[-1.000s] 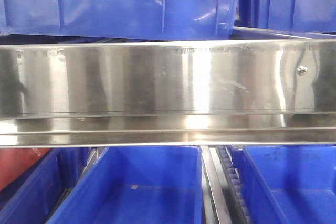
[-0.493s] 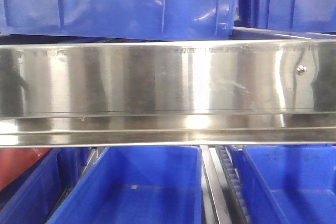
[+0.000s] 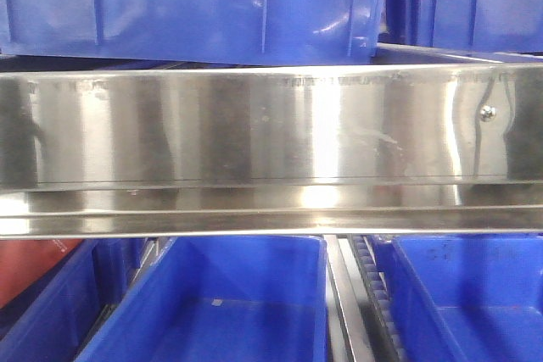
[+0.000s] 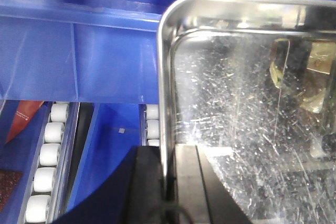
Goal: Stack silver trays without gaps
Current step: 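Hold the tray level with both grippers while backing away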
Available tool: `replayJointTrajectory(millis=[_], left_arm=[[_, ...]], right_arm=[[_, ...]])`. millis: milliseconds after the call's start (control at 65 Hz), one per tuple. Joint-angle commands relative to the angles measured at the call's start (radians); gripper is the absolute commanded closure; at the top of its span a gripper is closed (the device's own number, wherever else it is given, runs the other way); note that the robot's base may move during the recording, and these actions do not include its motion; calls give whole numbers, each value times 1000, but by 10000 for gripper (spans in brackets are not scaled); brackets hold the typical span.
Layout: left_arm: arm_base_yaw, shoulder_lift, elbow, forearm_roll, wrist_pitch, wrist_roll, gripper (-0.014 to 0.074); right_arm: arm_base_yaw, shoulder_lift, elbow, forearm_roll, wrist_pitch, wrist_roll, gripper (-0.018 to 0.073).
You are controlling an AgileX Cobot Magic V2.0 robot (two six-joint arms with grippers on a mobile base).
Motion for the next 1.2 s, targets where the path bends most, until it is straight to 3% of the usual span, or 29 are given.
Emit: replayJointTrajectory(millis=[0, 1185], left_arm=[[-6, -4, -14, -2, -39, 5, 613], [-6, -4, -14, -2, -41, 5, 613]], right_arm=[[2, -1, -10, -12, -55, -13, 637], [2, -1, -10, -12, -59, -13, 637]])
